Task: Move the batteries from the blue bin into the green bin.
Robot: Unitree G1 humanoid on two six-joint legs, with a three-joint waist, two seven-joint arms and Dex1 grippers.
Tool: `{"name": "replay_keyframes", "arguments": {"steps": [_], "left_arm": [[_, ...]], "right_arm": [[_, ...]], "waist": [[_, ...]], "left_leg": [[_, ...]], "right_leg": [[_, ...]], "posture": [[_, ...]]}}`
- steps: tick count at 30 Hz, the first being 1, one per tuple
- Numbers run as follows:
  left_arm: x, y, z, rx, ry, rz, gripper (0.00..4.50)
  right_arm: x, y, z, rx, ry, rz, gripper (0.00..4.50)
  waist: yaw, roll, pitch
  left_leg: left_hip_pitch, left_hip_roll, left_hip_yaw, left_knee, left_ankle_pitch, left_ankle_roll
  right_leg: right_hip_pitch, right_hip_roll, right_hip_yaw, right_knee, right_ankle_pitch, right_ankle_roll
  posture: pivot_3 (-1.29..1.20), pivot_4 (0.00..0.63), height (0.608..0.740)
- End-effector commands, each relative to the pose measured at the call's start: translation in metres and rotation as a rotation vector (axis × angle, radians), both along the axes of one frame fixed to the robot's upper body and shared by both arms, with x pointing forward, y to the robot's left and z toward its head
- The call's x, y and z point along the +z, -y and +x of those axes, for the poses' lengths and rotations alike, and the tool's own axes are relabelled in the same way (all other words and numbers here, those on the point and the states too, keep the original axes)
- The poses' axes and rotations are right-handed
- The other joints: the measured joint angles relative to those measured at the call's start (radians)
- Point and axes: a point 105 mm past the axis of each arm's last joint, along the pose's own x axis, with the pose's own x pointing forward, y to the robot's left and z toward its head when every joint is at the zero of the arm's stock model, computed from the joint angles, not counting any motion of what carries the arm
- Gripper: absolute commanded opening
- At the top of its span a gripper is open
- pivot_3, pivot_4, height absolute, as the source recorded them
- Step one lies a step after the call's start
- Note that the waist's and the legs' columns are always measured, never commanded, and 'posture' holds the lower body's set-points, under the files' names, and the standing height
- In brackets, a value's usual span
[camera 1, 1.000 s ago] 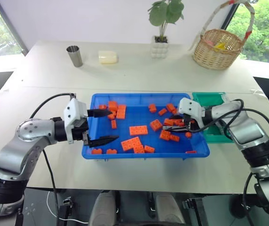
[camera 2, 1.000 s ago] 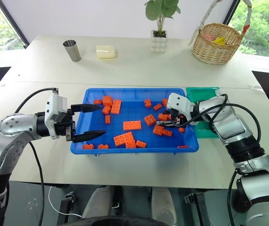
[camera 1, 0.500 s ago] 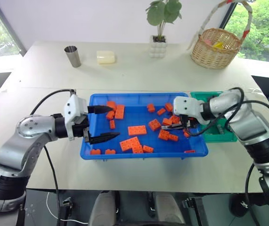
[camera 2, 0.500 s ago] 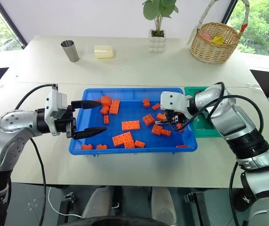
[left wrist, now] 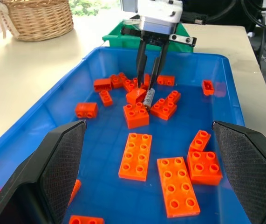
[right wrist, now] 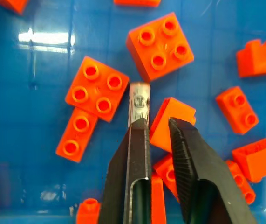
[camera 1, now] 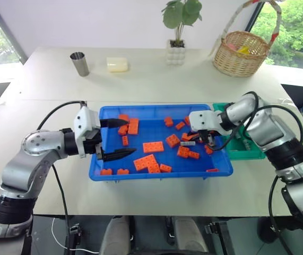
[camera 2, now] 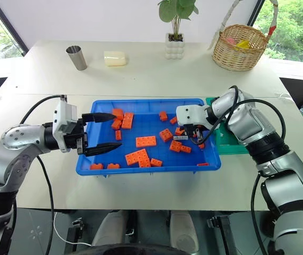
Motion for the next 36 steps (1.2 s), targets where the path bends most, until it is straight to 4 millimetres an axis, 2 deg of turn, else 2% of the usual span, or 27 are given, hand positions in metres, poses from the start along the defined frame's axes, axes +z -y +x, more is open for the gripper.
{"name": "replay_keyframes", "arguments": {"steps": [1, 9, 22, 25, 26, 36], "left_arm": [[0.003, -0.003, -0.005, 0.010, 0.050, 0.002, 4.50], [0.008, -0.003, -0.007, 0.012, 0.058, 0.002, 4.50], [0.016, 0.000, -0.004, 0.006, 0.066, 0.003, 4.50], [0.017, 0.000, -0.005, 0.007, 0.067, 0.004, 4.50], [0.017, 0.000, -0.005, 0.008, 0.067, 0.005, 4.50], [0.017, -0.001, -0.005, 0.017, 0.068, 0.008, 4.50]], "right_arm": [[0.013, -0.005, -0.001, 0.039, 0.016, 0.007, 0.68], [0.013, -0.007, -0.002, 0.050, 0.020, 0.008, 0.68], [-0.005, -0.007, -0.003, 0.040, -0.027, -0.003, 0.68], [-0.008, -0.008, -0.002, 0.049, -0.016, -0.013, 1.43], [-0.008, -0.009, 0.000, 0.045, -0.010, -0.011, 1.94], [-0.016, -0.013, -0.003, 0.068, -0.037, -0.015, 1.94]], "waist": [[0.000, 0.000, 0.000], [0.001, 0.000, 0.000], [0.000, 0.000, 0.000], [0.000, 0.000, 0.000], [0.000, 0.000, 0.000], [0.001, 0.000, 0.000]], "left_leg": [[0.000, 0.000, 0.000, 0.000, 0.000, 0.000], [0.000, 0.000, 0.000, 0.000, 0.000, 0.000], [0.000, 0.000, 0.000, 0.000, 0.000, 0.000], [0.000, 0.000, 0.000, 0.000, 0.000, 0.000], [0.000, 0.000, 0.000, 0.000, 0.000, 0.000], [0.000, 0.000, 0.000, 0.000, 0.000, 0.000]], "right_leg": [[0.000, 0.000, 0.000, 0.000, 0.000, 0.000], [0.000, -0.001, 0.000, 0.000, 0.000, 0.000], [0.000, 0.000, 0.000, 0.001, 0.000, 0.000], [0.000, 0.000, 0.000, 0.001, 0.000, 0.000], [0.000, 0.000, 0.000, 0.001, 0.000, 0.000], [0.000, 0.000, 0.000, 0.001, 0.000, 0.000]], "posture": [[0.00, 0.150, 0.736], [0.00, 0.150, 0.736], [0.00, 0.150, 0.736], [0.00, 0.150, 0.736], [0.00, 0.150, 0.736], [0.00, 0.150, 0.736]]}}
